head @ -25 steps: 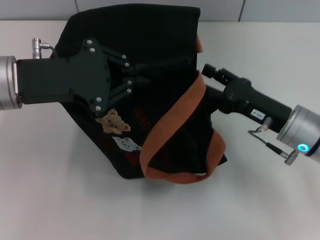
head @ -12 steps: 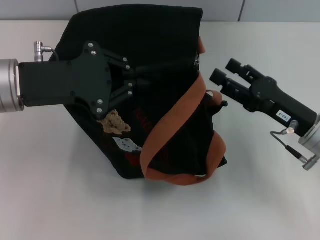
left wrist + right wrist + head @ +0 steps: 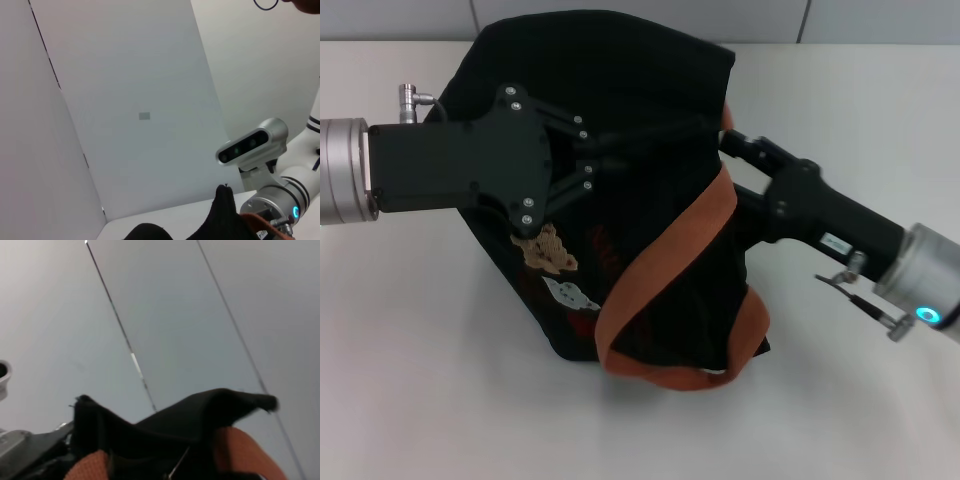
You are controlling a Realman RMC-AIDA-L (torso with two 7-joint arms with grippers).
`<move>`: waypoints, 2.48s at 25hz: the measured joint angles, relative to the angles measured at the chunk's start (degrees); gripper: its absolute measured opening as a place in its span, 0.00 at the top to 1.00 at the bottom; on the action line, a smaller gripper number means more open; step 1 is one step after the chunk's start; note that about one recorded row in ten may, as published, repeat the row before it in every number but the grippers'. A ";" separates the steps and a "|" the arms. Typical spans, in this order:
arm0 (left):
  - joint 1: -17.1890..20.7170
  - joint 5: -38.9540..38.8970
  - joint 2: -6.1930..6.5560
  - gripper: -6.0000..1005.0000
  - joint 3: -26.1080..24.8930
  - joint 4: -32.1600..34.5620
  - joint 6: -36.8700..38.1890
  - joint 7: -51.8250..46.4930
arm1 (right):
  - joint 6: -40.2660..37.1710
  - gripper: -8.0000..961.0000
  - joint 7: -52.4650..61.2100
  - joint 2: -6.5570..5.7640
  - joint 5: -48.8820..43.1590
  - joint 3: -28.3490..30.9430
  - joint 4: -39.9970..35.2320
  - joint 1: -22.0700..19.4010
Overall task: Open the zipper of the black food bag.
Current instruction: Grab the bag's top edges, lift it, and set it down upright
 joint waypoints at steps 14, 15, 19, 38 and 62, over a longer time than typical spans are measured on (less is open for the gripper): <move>0.10 -1.43 -0.06 0.90 -0.05 -1.15 -0.84 1.45 | -6.49 0.19 14.28 -0.46 -0.45 6.14 -5.84 -5.04; 0.20 -2.08 -0.06 0.90 -0.05 -1.48 -0.84 2.01 | -6.70 0.20 15.85 -0.48 -0.86 6.03 -6.14 -4.94; 0.70 -4.51 0.07 0.90 -0.25 -3.27 -0.85 4.71 | -7.12 0.24 20.57 -0.52 -1.62 5.47 -7.12 -4.68; 0.59 -4.31 0.09 0.90 -0.02 -6.40 -0.83 8.34 | -7.60 0.56 39.38 -0.51 -2.58 3.82 -7.36 -0.23; 0.81 -4.29 0.00 0.90 0.54 -6.51 -0.51 8.91 | -4.99 0.65 41.71 -0.26 -2.60 1.28 -7.36 2.25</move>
